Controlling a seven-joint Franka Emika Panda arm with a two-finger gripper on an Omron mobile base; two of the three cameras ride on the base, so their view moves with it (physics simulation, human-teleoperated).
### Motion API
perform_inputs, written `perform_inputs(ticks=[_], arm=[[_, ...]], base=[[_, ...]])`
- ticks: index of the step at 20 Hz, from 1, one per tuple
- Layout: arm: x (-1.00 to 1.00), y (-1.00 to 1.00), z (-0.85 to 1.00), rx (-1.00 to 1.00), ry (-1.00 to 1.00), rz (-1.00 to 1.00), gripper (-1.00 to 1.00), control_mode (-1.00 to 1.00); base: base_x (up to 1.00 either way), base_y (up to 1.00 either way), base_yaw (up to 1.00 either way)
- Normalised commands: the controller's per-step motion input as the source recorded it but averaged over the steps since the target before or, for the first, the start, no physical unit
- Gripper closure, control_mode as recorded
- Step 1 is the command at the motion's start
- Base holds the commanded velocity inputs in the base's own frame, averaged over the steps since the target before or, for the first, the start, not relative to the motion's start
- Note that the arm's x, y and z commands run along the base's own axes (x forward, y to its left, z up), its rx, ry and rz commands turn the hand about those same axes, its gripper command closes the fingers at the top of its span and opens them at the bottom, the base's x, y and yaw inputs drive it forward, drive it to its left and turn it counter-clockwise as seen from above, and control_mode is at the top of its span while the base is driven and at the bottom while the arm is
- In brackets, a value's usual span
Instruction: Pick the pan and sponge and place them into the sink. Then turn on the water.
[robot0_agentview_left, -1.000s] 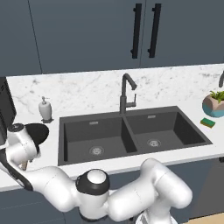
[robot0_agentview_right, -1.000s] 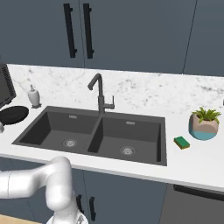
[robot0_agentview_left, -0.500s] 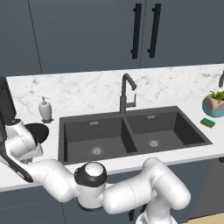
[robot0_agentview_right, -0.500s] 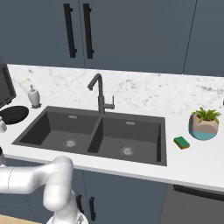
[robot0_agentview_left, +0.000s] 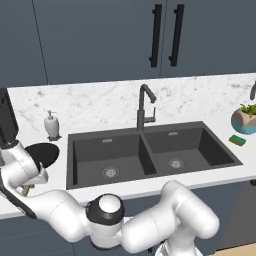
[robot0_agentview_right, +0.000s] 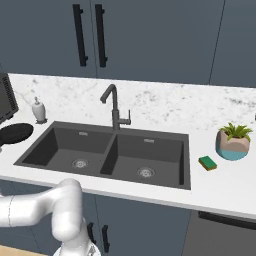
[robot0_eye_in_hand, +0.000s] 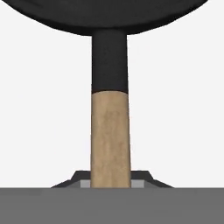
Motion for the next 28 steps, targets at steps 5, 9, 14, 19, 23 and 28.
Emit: perform_inputs(ticks=[5, 9, 14, 19, 23, 28], arm=[[-0.75, -0.12, 0.76, 0.08, -0.23, -0.43, 1.00, -1.00], [-0.63, -0.46, 0.79, 0.04, -0.18, -0.44, 1.00, -1.00], [-0.58, -0.91, 0.64, 0.05, -0.06, -0.37, 1.00, -1.00], [-0.57, -1.00, 0.78, 0.01, 0.00, -0.21, 1.00, -1.00], [-0.41, -0.98, 0.81, 0.00, 0.00, -0.06, 1.00, -1.00], [-0.11, -0.98, 0.58, 0.00, 0.00, 0.00, 1.00, -1.00]], base=[[0.00, 0.00, 0.00], [0.00, 0.00, 0.00], [0.00, 0.00, 0.00], [0.00, 0.00, 0.00], [0.00, 0.00, 0.00], [0.00, 0.00, 0.00]])
